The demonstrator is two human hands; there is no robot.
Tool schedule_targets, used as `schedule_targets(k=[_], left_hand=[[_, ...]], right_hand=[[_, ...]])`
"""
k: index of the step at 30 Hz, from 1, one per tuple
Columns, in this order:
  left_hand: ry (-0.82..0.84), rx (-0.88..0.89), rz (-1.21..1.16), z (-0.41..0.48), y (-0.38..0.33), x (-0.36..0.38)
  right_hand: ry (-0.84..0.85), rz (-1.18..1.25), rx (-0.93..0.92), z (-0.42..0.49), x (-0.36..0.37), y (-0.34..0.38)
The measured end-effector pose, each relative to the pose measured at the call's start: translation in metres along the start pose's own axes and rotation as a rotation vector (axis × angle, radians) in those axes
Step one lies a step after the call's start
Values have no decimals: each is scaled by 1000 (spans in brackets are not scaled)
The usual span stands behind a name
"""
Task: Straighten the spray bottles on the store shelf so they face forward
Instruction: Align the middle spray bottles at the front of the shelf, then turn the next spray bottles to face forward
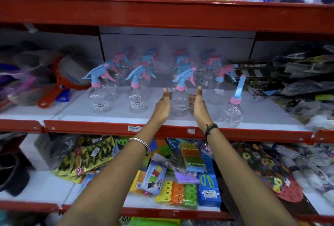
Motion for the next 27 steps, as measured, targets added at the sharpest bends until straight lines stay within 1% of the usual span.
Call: schedule_targets(k=[5, 8, 14, 20, 21, 24, 27], left_hand=[[11, 35, 41, -18, -9, -2], [66, 67, 83, -36, -8, -9], [71, 84, 120, -49, -13, -13], [96, 99, 140, -56, -14, -13], [73, 101, 127, -56, -11, -16], [-51, 143, 40, -58, -5, -32], [-247, 229, -84, -63, -3, -63]], right_hand=[[-32, -44, -67, -18, -13, -1], [-65, -67, -94, -39, -9, -4], [-98, -117, -131, -57, -14, -1], [-24, -115, -128, -66, -12, -6], [-52, -112, -151, -67, -11, -6], [-246, -97, -272, -74, -13, -2], [-360, 26, -401, -89, -6, 4]])
Point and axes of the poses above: each hand's wrist, its own z-axis towards the middle knuckle, its own x-axis out of the palm, y = z × x, the point moved 5 cm from there along z, towards the middle knuckle, and after that the axes turned 1 degree about z, right-handed, at the moved point
